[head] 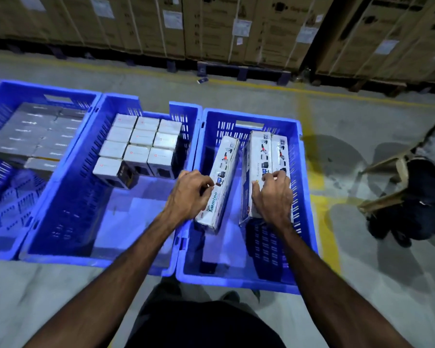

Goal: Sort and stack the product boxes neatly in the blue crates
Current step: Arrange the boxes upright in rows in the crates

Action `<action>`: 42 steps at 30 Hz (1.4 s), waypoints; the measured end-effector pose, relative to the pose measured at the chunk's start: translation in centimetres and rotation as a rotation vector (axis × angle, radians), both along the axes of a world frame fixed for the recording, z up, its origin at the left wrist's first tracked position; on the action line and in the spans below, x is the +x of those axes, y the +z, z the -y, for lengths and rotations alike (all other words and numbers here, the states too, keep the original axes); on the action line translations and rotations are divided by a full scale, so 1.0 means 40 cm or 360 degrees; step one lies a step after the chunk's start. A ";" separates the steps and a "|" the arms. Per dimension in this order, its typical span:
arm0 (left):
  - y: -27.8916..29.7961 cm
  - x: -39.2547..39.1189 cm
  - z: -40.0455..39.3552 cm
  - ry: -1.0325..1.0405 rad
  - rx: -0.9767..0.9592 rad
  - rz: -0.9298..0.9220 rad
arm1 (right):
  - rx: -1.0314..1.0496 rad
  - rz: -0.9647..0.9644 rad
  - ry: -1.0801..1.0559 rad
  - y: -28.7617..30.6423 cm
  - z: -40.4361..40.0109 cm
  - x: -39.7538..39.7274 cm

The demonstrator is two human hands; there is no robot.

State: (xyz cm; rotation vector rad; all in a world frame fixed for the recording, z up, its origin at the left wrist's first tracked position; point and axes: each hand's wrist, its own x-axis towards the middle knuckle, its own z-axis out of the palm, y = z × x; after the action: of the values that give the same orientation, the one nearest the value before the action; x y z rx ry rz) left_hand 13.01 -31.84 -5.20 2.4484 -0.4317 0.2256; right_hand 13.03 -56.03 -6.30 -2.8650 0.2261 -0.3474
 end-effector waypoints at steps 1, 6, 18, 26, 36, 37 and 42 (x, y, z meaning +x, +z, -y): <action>0.001 -0.001 0.002 0.0006 0.0008 -0.0003 | -0.0005 0.0020 -0.0008 0.009 -0.003 -0.001; -0.003 -0.001 0.006 0.0050 0.0039 -0.0035 | 0.0332 -0.0018 0.0023 0.080 -0.088 -0.002; 0.018 -0.005 0.010 0.0129 -0.0091 -0.0150 | 0.0262 -0.0687 0.0140 0.049 -0.265 0.046; 0.010 0.002 0.007 0.0122 -0.0125 -0.0132 | 0.0230 -0.0762 -0.0008 0.040 -0.290 0.066; 0.012 0.002 0.003 0.0099 -0.0185 -0.0109 | -0.0050 -0.0715 0.0001 0.053 -0.218 0.104; 0.011 0.004 0.003 0.0097 -0.0183 -0.0115 | -0.0063 -0.0711 -0.0007 0.054 -0.213 0.108; 0.009 0.003 0.001 0.0089 -0.0163 -0.0096 | -0.0351 -0.0597 0.0049 0.036 -0.212 0.107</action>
State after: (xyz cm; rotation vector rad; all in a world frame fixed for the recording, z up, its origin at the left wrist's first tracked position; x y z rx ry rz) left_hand 13.13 -31.89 -4.85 2.3622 -0.3179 0.1921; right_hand 17.29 -47.57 -4.87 -3.1276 0.2219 0.1882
